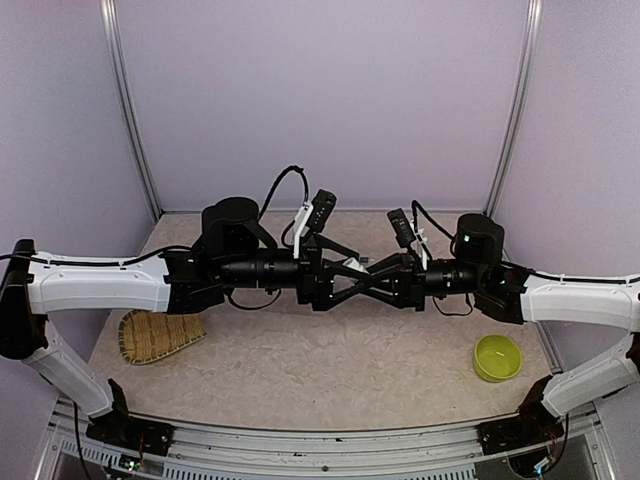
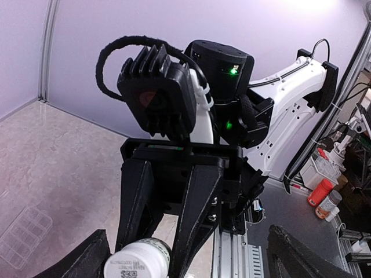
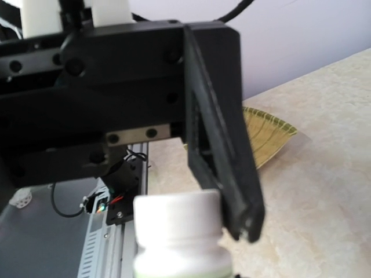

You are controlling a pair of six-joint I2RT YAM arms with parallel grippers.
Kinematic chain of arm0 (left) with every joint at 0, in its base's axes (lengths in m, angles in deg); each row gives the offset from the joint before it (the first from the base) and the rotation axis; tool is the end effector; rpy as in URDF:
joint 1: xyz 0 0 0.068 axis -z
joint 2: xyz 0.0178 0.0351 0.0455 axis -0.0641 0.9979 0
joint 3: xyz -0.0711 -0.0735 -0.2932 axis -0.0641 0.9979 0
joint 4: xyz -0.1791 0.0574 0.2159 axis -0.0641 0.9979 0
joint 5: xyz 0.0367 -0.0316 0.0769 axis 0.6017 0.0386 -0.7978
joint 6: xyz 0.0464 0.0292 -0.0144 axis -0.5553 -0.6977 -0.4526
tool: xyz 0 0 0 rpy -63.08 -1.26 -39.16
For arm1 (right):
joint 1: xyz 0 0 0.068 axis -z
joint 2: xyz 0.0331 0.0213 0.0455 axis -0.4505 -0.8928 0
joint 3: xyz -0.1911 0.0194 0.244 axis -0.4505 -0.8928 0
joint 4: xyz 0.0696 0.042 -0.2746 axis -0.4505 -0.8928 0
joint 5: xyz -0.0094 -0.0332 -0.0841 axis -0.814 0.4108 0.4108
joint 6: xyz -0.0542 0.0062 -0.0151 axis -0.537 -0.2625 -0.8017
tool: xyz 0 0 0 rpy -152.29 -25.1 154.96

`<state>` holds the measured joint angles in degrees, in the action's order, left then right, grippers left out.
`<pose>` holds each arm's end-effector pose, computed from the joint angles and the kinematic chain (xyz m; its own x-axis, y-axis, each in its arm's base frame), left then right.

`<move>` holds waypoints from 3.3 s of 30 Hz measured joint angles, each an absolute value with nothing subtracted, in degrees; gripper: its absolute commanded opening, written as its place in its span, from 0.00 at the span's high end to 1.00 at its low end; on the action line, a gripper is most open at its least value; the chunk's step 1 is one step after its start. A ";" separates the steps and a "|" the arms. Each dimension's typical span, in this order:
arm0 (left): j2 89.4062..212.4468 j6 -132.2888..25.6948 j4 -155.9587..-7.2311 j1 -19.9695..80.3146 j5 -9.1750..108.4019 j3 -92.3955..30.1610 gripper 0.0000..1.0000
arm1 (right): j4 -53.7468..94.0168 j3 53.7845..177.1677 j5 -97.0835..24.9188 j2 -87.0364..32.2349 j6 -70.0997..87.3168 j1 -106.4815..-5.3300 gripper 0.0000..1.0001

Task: Sort the pills into containers
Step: Unscrew the lid of the pill bottle from the pill bottle.

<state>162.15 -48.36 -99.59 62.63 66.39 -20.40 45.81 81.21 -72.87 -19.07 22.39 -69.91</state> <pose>0.1830 -0.3366 0.3448 -0.3264 0.0426 -0.9443 0.9396 0.1232 -0.3192 0.1961 0.2219 0.3014 -0.4254 -0.0543 -0.9034 -0.9041 0.0688 0.4217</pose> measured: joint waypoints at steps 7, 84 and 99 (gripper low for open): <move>162.15 -48.43 -99.50 62.61 65.41 -20.31 0.16 | 45.35 81.21 -70.37 -18.96 21.94 -70.18 0.92; 162.89 -48.15 -99.61 62.52 63.02 -20.40 0.29 | 44.15 79.35 -62.96 -15.36 19.12 -71.33 0.93; 162.02 -45.89 -99.72 61.80 61.62 -20.16 0.18 | 45.83 77.95 -66.42 -13.43 18.79 -70.90 0.93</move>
